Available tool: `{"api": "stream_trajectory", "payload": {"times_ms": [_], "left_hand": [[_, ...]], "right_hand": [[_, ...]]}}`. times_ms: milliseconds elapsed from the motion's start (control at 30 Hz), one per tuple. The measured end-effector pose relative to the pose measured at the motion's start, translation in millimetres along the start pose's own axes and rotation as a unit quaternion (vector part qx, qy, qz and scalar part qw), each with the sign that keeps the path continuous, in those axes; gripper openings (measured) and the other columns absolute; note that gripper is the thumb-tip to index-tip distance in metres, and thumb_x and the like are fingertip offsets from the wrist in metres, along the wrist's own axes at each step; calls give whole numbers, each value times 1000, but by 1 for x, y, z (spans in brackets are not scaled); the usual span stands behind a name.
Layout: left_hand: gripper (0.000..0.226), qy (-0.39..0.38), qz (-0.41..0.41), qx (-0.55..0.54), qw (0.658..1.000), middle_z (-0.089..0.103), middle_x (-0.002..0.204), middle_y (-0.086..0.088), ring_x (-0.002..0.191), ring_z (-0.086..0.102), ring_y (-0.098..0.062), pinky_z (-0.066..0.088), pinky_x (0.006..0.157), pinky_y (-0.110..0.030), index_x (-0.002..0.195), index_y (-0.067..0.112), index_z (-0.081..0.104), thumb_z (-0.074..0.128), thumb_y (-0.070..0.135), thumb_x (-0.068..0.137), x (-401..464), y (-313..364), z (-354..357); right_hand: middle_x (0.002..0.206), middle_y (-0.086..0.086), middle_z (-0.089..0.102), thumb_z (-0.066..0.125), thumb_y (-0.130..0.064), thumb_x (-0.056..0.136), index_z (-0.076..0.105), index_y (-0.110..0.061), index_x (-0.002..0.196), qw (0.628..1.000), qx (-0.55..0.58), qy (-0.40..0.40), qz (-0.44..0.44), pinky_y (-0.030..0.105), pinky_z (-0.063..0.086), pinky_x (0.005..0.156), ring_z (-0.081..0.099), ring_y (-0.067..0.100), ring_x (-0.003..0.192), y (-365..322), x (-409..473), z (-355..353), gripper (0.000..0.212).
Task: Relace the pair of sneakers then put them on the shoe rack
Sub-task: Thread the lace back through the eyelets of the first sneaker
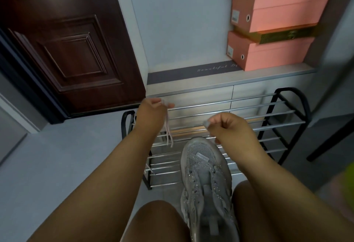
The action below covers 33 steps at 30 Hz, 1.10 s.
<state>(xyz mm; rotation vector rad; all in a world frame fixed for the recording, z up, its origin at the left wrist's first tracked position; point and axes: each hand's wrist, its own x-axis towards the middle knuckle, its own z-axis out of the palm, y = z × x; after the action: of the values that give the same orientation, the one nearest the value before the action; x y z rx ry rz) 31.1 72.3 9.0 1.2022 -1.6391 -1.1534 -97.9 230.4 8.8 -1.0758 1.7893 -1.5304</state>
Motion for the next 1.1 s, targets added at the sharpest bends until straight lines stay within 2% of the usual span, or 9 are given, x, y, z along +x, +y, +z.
{"api": "stream_trajectory", "payload": {"times_ms": [167,267,333,467,567,667,733,900,1100], "left_hand": [[6,-33,61,-67,995,74,89,11,84,60,-16,50,67,-18,91,21,59,55,22,95,-31,46,8],[13,-69,75,-66,993,74,92,8,86,66,-8,47,72,-18,102,12,62,53,20,96,-50,68,18],[17,-77,67,-73,992,74,93,4,86,67,-10,49,76,-23,108,9,61,53,16,95,-55,72,20],[9,-21,44,-146,988,74,81,-1,88,70,-19,53,89,-35,97,10,58,52,6,94,-58,72,11],[12,38,-3,-237,971,67,82,-9,69,68,-18,58,79,-33,106,5,52,43,3,98,-55,73,-10],[17,86,-23,-249,964,63,83,-9,57,55,-12,56,53,-23,109,11,51,41,2,98,-47,69,-39],[20,100,-38,-234,966,64,83,-5,51,49,-7,48,44,-17,99,17,54,39,3,98,-43,67,-50],[25,-32,-69,-240,968,67,80,-7,46,49,-7,36,40,-15,92,11,62,41,-2,95,-62,78,-22],[10,-207,-51,-146,966,69,85,-9,53,55,-8,32,39,-16,96,6,66,62,12,89,-104,85,26]], "right_hand": [[70,-8,60,64,-25,86,65,-24,78,998,-38,-7,-45,35,51,76,57,13,69,-24,18,-1,8],[66,-13,53,64,-32,86,67,-22,88,988,-113,-55,-89,26,46,64,52,7,61,-40,27,2,10],[60,-9,50,65,-27,86,64,-20,75,983,-137,-68,-103,23,36,56,46,6,54,-45,28,1,13],[66,1,58,64,-15,87,67,-10,74,996,-50,-35,-61,20,39,52,49,11,56,-46,25,-22,14],[68,8,58,54,-5,90,58,-10,73,995,90,42,28,20,43,54,52,15,59,-45,29,-52,18],[60,5,50,43,-8,97,50,-11,78,948,283,125,78,24,51,52,50,17,53,-42,36,-87,20],[56,2,45,40,-14,99,52,-13,80,941,293,145,86,21,46,46,43,14,48,-37,39,-101,23],[55,1,42,44,-17,99,56,-9,78,945,312,35,93,17,32,39,35,11,45,-43,38,-73,26],[59,4,49,44,-15,98,62,-3,82,904,408,-97,85,20,42,43,45,10,49,-68,24,-36,28]]}}
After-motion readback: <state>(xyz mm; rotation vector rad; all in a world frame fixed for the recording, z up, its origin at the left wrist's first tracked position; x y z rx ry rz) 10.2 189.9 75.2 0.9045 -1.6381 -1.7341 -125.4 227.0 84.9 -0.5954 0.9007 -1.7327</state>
